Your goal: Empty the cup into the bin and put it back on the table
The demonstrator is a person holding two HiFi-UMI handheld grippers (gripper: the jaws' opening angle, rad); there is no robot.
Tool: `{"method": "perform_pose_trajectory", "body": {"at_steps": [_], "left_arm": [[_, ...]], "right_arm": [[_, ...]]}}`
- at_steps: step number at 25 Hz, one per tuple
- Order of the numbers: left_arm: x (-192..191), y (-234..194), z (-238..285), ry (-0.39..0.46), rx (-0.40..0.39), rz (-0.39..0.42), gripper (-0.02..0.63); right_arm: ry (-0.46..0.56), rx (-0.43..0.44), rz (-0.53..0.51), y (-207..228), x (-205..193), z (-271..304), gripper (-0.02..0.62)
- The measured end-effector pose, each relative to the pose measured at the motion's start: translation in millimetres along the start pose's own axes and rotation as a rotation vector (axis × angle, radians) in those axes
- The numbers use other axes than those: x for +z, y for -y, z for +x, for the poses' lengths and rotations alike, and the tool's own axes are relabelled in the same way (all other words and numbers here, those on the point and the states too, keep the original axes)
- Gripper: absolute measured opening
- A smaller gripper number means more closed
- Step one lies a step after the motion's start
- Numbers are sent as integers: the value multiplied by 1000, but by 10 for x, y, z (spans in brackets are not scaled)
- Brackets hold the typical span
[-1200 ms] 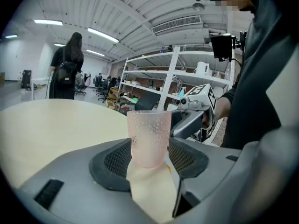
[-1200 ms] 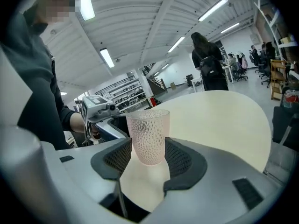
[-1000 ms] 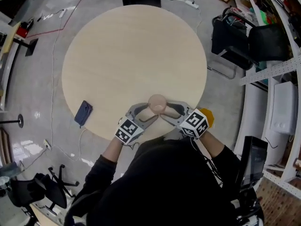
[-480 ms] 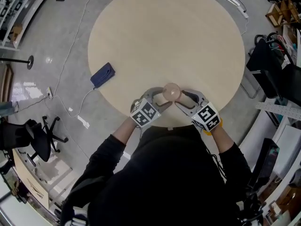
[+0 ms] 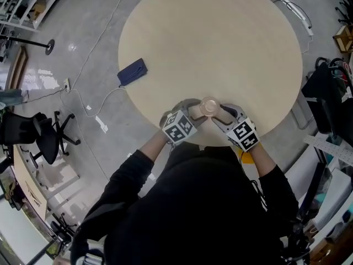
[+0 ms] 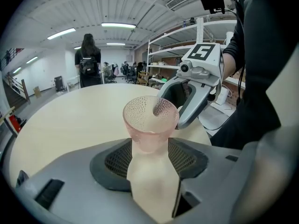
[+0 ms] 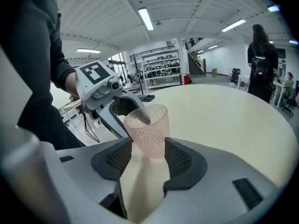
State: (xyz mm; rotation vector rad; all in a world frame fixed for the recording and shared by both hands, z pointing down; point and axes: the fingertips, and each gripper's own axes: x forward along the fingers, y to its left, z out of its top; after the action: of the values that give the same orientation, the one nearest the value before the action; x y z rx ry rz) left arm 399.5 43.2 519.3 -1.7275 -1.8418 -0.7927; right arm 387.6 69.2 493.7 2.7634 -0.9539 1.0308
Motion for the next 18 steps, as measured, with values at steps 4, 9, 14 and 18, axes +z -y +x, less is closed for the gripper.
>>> {"method": "perform_pose_trajectory", "body": {"at_steps": [4,9,14,18], "left_arm": [[-81,-11,9,-32,17,2,256],[-210,-54,77,-59,57,-50,258],[-279,-86,17,-44,90,-132,258],[-289,-77,-87,-15,132,-188,258]], "right_arm": [[-21,25,-10,-33,-33,58,230],[-32,20,-9,-2,-97,104,229],[-22,10,30,45,-151,68,230],[-9,-8,37,89,-191,-62,229]]}}
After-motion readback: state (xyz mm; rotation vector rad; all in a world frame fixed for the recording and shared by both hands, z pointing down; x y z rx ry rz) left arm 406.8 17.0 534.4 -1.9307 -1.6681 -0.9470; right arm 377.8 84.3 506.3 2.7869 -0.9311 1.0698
